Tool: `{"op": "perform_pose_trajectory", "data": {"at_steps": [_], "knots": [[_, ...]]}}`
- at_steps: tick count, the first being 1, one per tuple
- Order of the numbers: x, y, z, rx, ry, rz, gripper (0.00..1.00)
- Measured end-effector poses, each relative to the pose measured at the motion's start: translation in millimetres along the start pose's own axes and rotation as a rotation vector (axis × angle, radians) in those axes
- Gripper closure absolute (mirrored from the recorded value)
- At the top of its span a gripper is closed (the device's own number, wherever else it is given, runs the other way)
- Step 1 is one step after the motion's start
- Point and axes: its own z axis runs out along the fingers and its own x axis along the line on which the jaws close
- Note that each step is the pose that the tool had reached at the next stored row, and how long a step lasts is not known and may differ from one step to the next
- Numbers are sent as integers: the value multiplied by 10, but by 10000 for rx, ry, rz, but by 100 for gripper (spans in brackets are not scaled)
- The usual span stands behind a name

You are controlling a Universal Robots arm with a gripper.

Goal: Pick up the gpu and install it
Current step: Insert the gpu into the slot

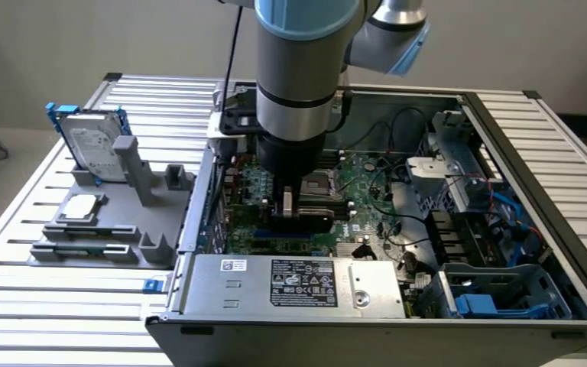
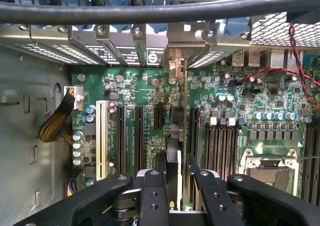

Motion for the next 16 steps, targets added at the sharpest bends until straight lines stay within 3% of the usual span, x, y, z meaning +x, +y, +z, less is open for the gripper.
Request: {"op": "perform_pose_trajectory", "data": {"at_steps": [12, 16], "knots": [[0, 0, 12, -228, -8, 16, 74], [1, 0, 12, -254, -9, 19, 74]]}}
